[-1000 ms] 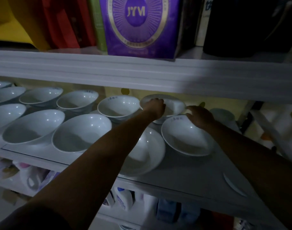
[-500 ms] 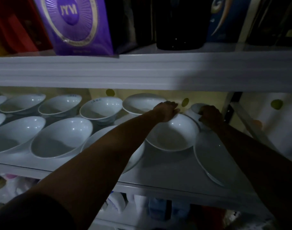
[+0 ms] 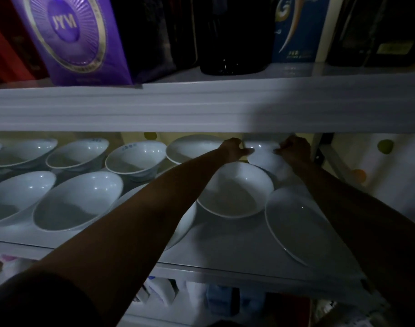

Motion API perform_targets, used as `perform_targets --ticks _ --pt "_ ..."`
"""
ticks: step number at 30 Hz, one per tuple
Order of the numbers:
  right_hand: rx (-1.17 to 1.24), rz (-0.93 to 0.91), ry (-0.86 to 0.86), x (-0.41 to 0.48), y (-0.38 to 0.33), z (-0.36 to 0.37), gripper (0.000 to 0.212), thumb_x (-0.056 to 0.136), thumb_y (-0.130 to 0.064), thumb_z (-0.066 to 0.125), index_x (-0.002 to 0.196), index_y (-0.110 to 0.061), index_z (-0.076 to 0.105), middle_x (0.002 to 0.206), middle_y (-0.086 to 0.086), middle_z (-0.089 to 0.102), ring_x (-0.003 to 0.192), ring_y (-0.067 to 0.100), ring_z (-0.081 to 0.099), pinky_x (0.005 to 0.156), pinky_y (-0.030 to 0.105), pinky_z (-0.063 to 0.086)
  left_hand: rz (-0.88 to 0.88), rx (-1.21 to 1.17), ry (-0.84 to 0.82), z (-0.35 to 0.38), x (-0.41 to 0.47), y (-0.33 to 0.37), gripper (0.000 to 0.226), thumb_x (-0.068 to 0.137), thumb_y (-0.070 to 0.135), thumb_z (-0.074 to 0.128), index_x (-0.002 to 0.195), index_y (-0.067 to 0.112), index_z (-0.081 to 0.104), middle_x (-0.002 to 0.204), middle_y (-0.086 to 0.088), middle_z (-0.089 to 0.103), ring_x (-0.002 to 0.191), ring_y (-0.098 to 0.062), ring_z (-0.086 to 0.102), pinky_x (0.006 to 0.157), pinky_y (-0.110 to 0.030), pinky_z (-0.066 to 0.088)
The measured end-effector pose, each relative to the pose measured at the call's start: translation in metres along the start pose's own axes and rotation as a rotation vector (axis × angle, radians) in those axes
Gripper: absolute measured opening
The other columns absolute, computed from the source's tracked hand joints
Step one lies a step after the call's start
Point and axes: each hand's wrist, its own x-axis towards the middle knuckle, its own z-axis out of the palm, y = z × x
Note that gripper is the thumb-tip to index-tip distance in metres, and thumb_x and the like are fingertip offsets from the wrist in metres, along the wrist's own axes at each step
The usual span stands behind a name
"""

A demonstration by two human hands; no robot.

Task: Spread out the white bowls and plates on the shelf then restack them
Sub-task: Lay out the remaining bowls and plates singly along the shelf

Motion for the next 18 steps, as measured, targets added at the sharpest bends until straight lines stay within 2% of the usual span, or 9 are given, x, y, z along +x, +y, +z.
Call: perform_targets --ticks 4,7,9,11,13,14,15,17,18 --pt "0.431 0.129 -0.014 -0.003 -0.005 0.000 0.013 0.079 -0.001 0.071 0.088 0.003 0.063 0.102 0.023 0.064 0.100 0.033 0.063 0.091 0.049 0.053 0.011 0.030 0.075 0.007 0.008 0.011 0.053 0.092 0.035 0.057 0.132 0.001 0.051 0.138 -0.015 0.051 0.128 -0.028 0.047 0.104 -0.029 0.037" --pt "0.637 0.194 -0.098 -0.005 -0.009 -0.004 0.009 0.084 0.002 0.064 0.091 0.005 0.060 0.095 0.014 0.059 0.091 0.028 0.060 0.092 0.048 0.052 0.099 0.013 0.209 0.006 0.007 0.019 0.047 0.093 0.021 0.056 0.135 0.003 0.048 0.141 -0.014 0.049 0.133 -0.028 0.041 0.108 -0.027 0.033" --pt "0.644 0.223 -0.176 -0.005 -0.009 -0.006 0.005 0.088 -0.001 0.061 0.089 -0.003 0.057 0.094 0.011 0.057 0.100 0.031 0.062 0.085 0.042 0.056 0.174 0.092 0.279 0.006 0.004 0.022 0.041 0.095 0.018 0.052 0.134 0.004 0.049 0.140 -0.015 0.050 0.132 -0.030 0.042 0.108 -0.029 0.033" --pt "0.614 0.288 -0.242 -0.003 -0.006 -0.003 0.017 0.091 -0.004 0.056 0.108 -0.002 0.055 0.088 0.007 0.055 0.110 0.034 0.060 0.079 0.033 0.055 0.218 0.169 0.299 0.007 0.000 0.023 0.039 0.096 0.017 0.047 0.134 0.005 0.050 0.140 -0.015 0.049 0.131 -0.031 0.042 0.106 -0.031 0.031" --pt "0.655 0.359 -0.288 -0.003 0.002 -0.002 0.037 0.093 -0.006 0.056 0.126 0.008 0.050 0.083 0.007 0.053 0.091 0.030 0.062 0.090 0.039 0.050 0.328 0.221 0.311 0.009 -0.006 0.022 0.038 0.094 0.011 0.047 0.131 0.002 0.053 0.134 -0.021 0.054 0.125 -0.035 0.048 0.100 -0.034 0.037" --pt "0.654 0.365 -0.296 -0.003 0.007 -0.002 0.041 0.092 -0.006 0.057 0.129 0.010 0.048 0.087 0.012 0.055 0.084 0.029 0.060 0.095 0.038 0.047 0.365 0.245 0.299 0.012 -0.006 0.021 0.036 0.092 0.008 0.048 0.127 0.000 0.056 0.128 -0.024 0.057 0.119 -0.037 0.052 0.096 -0.035 0.040" --pt "0.685 0.348 -0.337 -0.006 0.008 -0.001 0.045 0.090 -0.007 0.060 0.130 0.011 0.048 0.098 0.020 0.059 0.088 0.034 0.059 0.096 0.034 0.044 0.396 0.319 0.301 0.014 -0.009 0.021 0.034 0.090 0.005 0.049 0.123 0.000 0.058 0.123 -0.024 0.059 0.116 -0.037 0.053 0.092 -0.035 0.042" --pt "0.734 0.347 -0.326 -0.004 0.005 -0.004 0.053 0.089 -0.012 0.063 0.134 0.008 0.045 0.131 0.024 0.052 0.116 0.038 0.052 0.091 0.030 0.043 0.413 0.458 0.290 0.017 -0.014 0.025 0.032 0.089 0.005 0.049 0.120 0.003 0.057 0.121 -0.019 0.059 0.115 -0.033 0.053 0.091 -0.035 0.044" --pt "0.796 0.407 -0.269 -0.001 0.004 -0.004 0.052 0.093 -0.015 0.057 0.138 0.005 0.040 0.141 0.022 0.045 0.126 0.037 0.047 0.087 0.030 0.049 0.420 0.478 0.289 0.020 -0.016 0.026 0.031 0.090 0.005 0.047 0.120 0.004 0.057 0.121 -0.016 0.059 0.116 -0.031 0.053 0.091 -0.036 0.045"
